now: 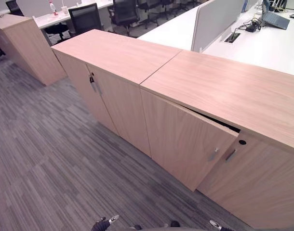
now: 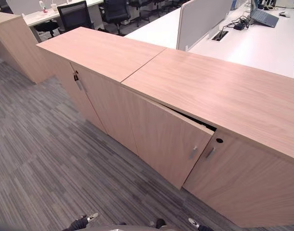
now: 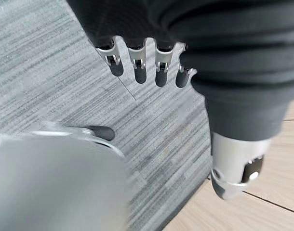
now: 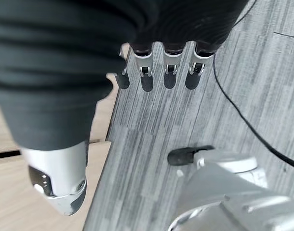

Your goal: Put the empty folder in the office cabinet

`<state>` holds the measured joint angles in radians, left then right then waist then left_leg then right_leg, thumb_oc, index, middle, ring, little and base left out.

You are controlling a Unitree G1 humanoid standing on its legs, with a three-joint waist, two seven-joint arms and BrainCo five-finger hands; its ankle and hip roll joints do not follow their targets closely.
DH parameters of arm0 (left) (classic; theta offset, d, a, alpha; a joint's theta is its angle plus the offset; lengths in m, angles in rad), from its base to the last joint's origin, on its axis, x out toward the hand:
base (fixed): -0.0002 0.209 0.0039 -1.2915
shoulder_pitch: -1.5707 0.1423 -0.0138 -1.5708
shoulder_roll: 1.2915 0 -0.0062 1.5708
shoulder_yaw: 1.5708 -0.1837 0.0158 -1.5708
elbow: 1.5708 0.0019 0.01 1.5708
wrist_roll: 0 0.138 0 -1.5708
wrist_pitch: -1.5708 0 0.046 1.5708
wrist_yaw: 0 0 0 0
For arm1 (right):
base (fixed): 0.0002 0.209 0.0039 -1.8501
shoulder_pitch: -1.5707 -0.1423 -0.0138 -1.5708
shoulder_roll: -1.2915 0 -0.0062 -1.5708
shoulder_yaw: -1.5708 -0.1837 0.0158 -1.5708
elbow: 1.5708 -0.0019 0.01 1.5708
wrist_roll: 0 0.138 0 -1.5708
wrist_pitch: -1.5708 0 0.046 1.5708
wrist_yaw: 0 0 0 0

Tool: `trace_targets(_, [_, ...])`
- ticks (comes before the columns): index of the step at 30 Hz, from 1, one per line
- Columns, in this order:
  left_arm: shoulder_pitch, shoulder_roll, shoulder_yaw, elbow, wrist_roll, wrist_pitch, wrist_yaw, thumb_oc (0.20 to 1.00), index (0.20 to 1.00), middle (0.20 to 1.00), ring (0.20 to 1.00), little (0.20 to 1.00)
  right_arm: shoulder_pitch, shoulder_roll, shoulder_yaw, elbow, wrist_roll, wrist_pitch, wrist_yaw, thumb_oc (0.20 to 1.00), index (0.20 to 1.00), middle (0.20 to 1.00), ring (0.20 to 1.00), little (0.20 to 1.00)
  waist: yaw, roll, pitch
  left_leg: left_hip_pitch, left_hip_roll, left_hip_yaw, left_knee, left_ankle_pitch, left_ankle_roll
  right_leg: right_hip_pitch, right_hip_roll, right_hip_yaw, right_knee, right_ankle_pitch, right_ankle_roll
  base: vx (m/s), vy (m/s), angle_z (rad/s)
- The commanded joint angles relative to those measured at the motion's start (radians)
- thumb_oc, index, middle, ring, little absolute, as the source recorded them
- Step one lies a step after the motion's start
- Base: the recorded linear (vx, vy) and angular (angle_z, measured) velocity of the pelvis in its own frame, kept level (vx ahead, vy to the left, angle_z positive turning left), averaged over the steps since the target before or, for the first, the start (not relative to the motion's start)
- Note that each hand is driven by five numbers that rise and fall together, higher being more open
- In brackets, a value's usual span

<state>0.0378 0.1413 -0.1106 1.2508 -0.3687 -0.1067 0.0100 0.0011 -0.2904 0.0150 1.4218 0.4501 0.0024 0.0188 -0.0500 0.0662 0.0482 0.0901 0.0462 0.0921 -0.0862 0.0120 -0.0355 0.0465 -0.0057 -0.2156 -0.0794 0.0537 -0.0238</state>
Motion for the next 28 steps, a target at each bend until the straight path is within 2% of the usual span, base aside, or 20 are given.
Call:
trace_targets(1, [-0.018,-0.015,-0.002,-0.004,-0.023,-0.059,0.006,1.0,1.0,1.0,1.0,1.0,-0.031,0.026,-0.01,0.072,0.003,-0.015,-0.003,1.0,1.0,1.0,1.0,1.0,0.008,-0.047,-0.03,-0.029,-0.061,-0.022,0.029,-0.082,0.016,-0.027,-0.042,-0.013,-0.003,-0.088,0.099,-0.04,0.107,0.02])
trace_targets(6, [-0.039,0.0,-0.052,-0.011,0.037,-0.076,0.0,1.0,1.0,1.0,1.0,1.0,-0.025,0.035,-0.032,0.077,0.021,-0.02,-0.007,1.0,1.0,1.0,1.0,1.0,0.001,-0.039,-0.023,-0.028,-0.09,-0.026,-0.001,-0.072,0.04,-0.07,-0.095,-0.019,0.087,-0.099,0.128,-0.07,0.179,0.04])
trace_targets(11, [-0.028,0.01,-0.037,-0.012,-0.031,-0.065,-0.06,1.0,1.0,1.0,1.0,1.0,-0.028,0.031,-0.046,0.076,0.014,-0.015,0.005,1.0,1.0,1.0,1.0,1.0,-0.004,-0.028,0.008,-0.026,-0.109,0.003,-0.001,-0.083,0.069,-0.151,-0.15,-0.013,0.243,-0.111,0.156,-0.07,0.182,-0.07])
trace_targets(14, [-0.029,0.023,-0.018,0.009,-0.03,-0.057,-0.06,1.0,1.0,1.0,1.0,1.0,-0.025,0.037,-0.048,0.078,0.004,-0.011,0.007,1.0,1.0,1.0,1.0,1.0,0.007,-0.024,0.025,-0.023,-0.101,0.034,-0.001,-0.079,0.081,-0.17,-0.187,-0.068,0.337,-0.132,0.16,-0.07,0.056,-0.34])
trace_targets(16, [-0.026,0.03,0.004,0.018,-0.04,-0.049,-0.064,1.0,1.0,1.0,1.0,1.0,-0.022,0.037,-0.057,0.084,-0.002,-0.007,0.008,1.0,1.0,1.0,1.0,1.0,0.014,-0.018,0.024,-0.022,-0.088,0.067,-0.001,-0.076,0.085,-0.149,-0.21,-0.127,0.412,-0.166,0.14,-0.03,0.017,-0.5])
trace_targets(17, [-0.022,0.033,0.013,0.024,-0.042,-0.049,-0.066,1.0,1.0,1.0,1.0,1.0,-0.019,0.037,-0.06,0.086,-0.006,-0.006,0.008,1.0,1.0,1.0,1.0,1.0,0.019,-0.026,0.016,-0.011,-0.091,0.069,-0.001,-0.093,0.078,-0.122,-0.213,-0.125,0.393,-0.187,0.151,0.03,-0.009,-0.58])
trace_targets(19, [-0.014,0.031,0.017,0.033,-0.045,-0.048,-0.068,1.0,1.0,1.0,1.0,1.0,-0.017,0.037,-0.059,0.092,-0.012,-0.005,0.008,1.0,1.0,1.0,1.0,1.0,0.025,-0.037,0.008,-0.01,-0.092,0.076,-0.001,-0.095,0.076,-0.091,-0.204,-0.125,0.342,-0.182,0.147,0.03,-0.058,-0.54])
trace_targets(20, [-0.013,0.033,0.025,0.044,-0.035,-0.045,-0.072,1.0,1.0,1.0,1.0,1.0,-0.014,0.037,-0.062,0.095,-0.017,-0.002,0.008,1.0,1.0,1.0,1.0,1.0,0.028,-0.046,-0.005,-0.026,-0.095,0.088,-0.001,-0.079,0.078,-0.072,-0.191,-0.131,0.269,-0.154,0.141,0.0,-0.097,-0.41])
trace_targets(22, [-0.009,0.031,0.032,0.061,-0.024,-0.043,-0.068,1.0,1.0,1.0,1.0,1.0,-0.014,0.037,-0.06,0.101,-0.021,0.0,0.009,1.0,1.0,1.0,1.0,1.0,0.027,-0.053,-0.026,-0.028,-0.089,0.095,-0.001,-0.077,0.071,-0.047,-0.161,-0.116,0.181,-0.137,0.145,0.03,-0.118,-0.23])
trace_targets(24, [-0.009,0.027,0.034,0.063,-0.016,-0.045,-0.063,1.0,1.0,1.0,1.0,1.0,-0.015,0.035,-0.055,0.095,-0.014,0.0,0.009,1.0,1.0,1.0,1.0,1.0,0.022,-0.056,-0.038,-0.026,-0.079,0.104,-0.001,-0.078,0.063,-0.034,-0.136,-0.088,0.119,-0.111,0.147,0.05,-0.112,-0.25])
trace_targets(28, [-0.011,0.02,0.016,0.06,0.002,-0.048,-0.072,1.0,1.0,1.0,1.0,1.0,-0.014,0.031,-0.046,0.085,-0.014,-0.004,0.008,1.0,1.0,1.0,1.0,1.0,0.013,-0.061,-0.047,-0.02,-0.068,0.114,-0.001,-0.079,0.049,0.005,-0.113,-0.079,0.039,-0.087,0.148,0.03,-0.064,-0.35])
